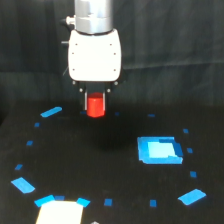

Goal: Pick up the red object from the table

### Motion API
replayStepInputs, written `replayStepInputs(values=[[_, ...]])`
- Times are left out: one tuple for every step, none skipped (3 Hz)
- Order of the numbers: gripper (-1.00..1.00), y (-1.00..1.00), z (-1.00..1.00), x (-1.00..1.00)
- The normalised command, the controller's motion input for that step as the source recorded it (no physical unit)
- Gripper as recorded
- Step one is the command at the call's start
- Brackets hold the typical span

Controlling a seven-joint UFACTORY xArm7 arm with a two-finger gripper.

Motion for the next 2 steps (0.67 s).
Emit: replayStepInputs(values=[[-0.75,-0.86,-1.0,0.77],[-0.45,-0.85,-0.91,0.51]])
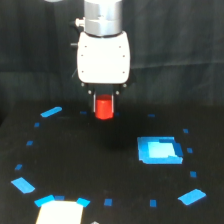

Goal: Pick up the red object from the table

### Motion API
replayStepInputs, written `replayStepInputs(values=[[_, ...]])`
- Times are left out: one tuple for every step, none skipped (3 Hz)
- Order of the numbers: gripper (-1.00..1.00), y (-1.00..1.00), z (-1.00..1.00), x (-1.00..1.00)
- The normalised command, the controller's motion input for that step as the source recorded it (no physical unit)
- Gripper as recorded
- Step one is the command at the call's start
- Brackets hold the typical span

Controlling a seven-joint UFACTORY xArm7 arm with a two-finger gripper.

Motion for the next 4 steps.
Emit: replayStepInputs(values=[[-1.0,-0.48,-1.0,0.37],[-0.79,0.29,1.0,-0.03],[-1.0,-1.0,1.0,-0.69],[-0.74,-1.0,1.0,0.26]])
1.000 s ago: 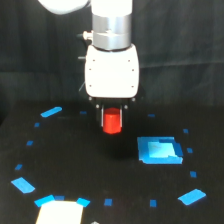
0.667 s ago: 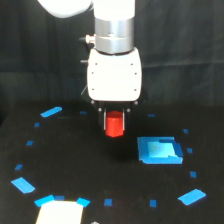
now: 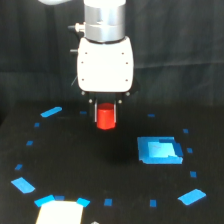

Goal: Pick up the red object from the table

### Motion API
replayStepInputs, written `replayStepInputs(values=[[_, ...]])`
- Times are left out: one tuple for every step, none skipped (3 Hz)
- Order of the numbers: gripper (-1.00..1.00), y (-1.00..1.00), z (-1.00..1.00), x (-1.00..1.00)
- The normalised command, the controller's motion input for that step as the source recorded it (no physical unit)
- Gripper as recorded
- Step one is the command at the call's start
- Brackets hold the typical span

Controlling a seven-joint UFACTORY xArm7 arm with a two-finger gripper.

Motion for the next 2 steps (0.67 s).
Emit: replayStepInputs(values=[[-1.0,-0.35,-0.77,0.11],[-1.0,0.32,-0.84,0.51]])
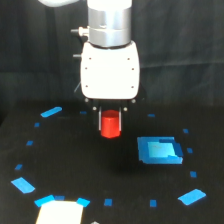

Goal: Pick up the red object from the table

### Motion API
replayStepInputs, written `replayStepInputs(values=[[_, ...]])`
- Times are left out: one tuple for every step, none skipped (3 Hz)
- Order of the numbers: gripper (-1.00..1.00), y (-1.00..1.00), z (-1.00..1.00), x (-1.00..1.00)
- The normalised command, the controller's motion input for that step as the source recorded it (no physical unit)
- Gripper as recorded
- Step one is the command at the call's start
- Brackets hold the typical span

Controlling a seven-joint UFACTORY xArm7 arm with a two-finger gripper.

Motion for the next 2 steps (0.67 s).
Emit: replayStepInputs(values=[[-0.88,0.84,-0.07,0.18],[-0.87,0.86,0.1,-0.01]])
